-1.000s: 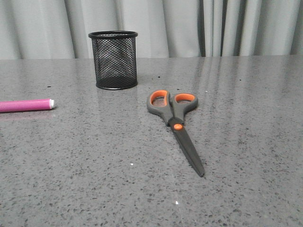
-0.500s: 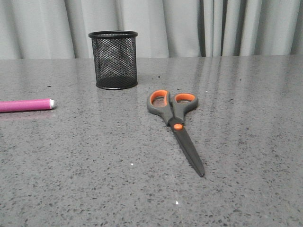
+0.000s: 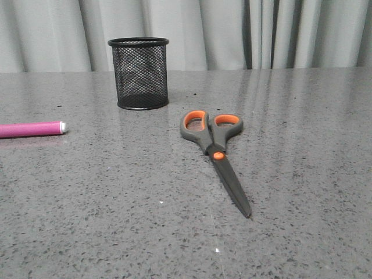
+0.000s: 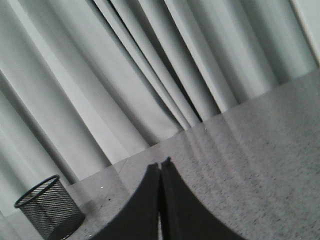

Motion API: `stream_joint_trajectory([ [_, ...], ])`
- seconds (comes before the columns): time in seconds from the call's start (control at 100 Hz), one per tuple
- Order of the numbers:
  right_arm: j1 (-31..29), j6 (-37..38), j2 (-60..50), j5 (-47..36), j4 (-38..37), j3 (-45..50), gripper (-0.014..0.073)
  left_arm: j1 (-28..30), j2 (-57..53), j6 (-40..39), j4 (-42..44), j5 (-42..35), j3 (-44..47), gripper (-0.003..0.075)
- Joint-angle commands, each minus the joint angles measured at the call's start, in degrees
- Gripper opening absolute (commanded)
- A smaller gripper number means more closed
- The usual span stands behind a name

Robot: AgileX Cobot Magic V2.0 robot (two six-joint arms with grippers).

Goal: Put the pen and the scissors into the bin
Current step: 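Move the left gripper toward the pink marker beside the mesh cup, then lower the left gripper over the pink marker and close on it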

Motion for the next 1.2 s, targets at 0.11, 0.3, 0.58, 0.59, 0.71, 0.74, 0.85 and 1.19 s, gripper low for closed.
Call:
stream_joint_trajectory([
  [0.11, -0.4, -0.1, 0.9, 8.4, 1.1, -9.8, -0.0068, 0.1, 0.0, 16.3, 2.2, 11.7, -8.9, 0.0232],
  [0.3, 0.2, -11.6, 8.7, 23.5, 0.0, -19.9, 0.0149, 0.1, 11.2, 24.5, 3.9, 22.2, -21.0, 0.0255],
  [0.58, 0.4, -13.6, 18.2, 31.1, 0.0, -27.4, 0.04, -3.6, 34.3, 30.5, 18.2, 36.4, -39.9, 0.0151],
  [0.59, 0.4, -13.6, 18.2, 31.0, 0.0, -27.4, 0.04, -3.9, 35.4, 30.9, 18.9, 37.2, -40.4, 0.0154],
  [0.71, 0.6, -13.6, 18.1, 30.9, 0.0, -27.4, 0.04, -6.9, 43.8, 38.5, 31.3, 42.3, -47.2, 0.0226],
  [0.74, 0.6, -13.6, 18.1, 30.9, 0.0, -27.4, 0.04, -8.4, 45.8, 39.2, 34.6, 42.3, -49.0, 0.0248],
  [0.85, 1.4, -14.9, 18.1, 30.2, 0.0, -27.4, 0.04, -12.6, 53.6, 39.7, 47.2, 43.7, -54.5, 0.0288],
  [1.19, 4.1, -15.7, 18.1, 29.2, 0.0, -27.3, 0.04, -17.9, 78.6, 60.9, 47.8, 51.2, -71.1, 0.0288],
])
